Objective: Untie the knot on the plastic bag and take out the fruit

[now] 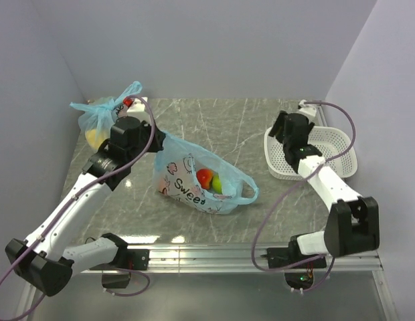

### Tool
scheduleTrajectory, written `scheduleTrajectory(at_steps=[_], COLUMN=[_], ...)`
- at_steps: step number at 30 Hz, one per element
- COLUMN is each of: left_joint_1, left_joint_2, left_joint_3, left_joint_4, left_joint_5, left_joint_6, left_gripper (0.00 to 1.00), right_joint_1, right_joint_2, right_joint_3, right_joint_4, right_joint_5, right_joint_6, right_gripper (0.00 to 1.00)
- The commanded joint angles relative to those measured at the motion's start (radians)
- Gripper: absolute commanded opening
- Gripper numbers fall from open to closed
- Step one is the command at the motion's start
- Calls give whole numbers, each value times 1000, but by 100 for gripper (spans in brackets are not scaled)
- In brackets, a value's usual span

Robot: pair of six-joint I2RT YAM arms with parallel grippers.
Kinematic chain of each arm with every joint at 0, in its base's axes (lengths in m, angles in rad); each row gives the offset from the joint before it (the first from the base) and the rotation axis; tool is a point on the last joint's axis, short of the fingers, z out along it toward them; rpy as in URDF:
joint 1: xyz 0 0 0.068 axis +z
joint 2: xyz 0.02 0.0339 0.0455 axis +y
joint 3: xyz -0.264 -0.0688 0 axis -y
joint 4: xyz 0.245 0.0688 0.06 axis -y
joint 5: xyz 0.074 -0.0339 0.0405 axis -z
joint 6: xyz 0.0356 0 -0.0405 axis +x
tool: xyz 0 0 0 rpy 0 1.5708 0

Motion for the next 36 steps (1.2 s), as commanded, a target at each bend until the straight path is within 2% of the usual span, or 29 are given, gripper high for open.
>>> scheduleTrajectory(at_steps=[1,2,3,4,5,7,10,11,12,14,15,17,18,20,21,23,24,29,33,36], left_joint_1=[9,15,15,17,17,15,17,17,17,17,17,17,17,15,15,17,15,17,15,14], left_joint_2=[6,3,-12,-23,-32,-69,-137,-157,-192,-227,-261,-295,-327,-356,-380,-416,-427,-503,-540,-548], left_joint_3=[53,43,30,-2,-18,-61,-124,-136,-145,-159,-162,-158,-156,-153,-150,-148,-147,-219,-332,-374], left_joint_4=[32,42,53,56,58,46,24,15,6,-29,-42,-85,-100,-156,-175,-233,-249,-240,-171,-145], left_joint_5=[32,42,54,55,54,31,-29,-46,-61,-102,-115,-147,-156,-170,-167,-124,-101,127,230,238], left_joint_6=[23,23,21,20,16,1,-25,-30,-36,-56,-65,-95,-118,-144,-170,-204,-238,-350,-443,-470], left_gripper=[1,0,0,1,1,0,6,11,25,39,53,65,79,91,98,99,99,97,94,94], right_joint_1=[-92,-104,-129,-135,-139,-143,-141,-141,-140,-133,-127,-95,-40,33,113,185,268,457,571,620], right_joint_2=[93,111,131,166,183,219,219,213,205,172,152,58,20,-81,-130,-171,-197,-243,-199,-156], right_joint_3=[24,23,26,29,46,63,78,75,73,54,40,-18,-35,-64,-66,-66,-63,-71,-74,-77], right_joint_4=[-36,-34,-34,-39,-47,-74,-90,-91,-94,-94,-84,-33,-15,-2,-2,-2,-2,34,35,42], right_joint_5=[63,66,71,71,87,107,88,75,65,71,57,28,11,-55,-78,-152,-171,-418,-393,-421], right_joint_6=[126,137,154,155,157,148,135,132,131,132,129,93,73,15,-6,-74,-93,-138,-118,-127], right_gripper=[10,14,22,51,65,86,95,96,96,96,97,97,97,97,97,97,96,84,80,74])
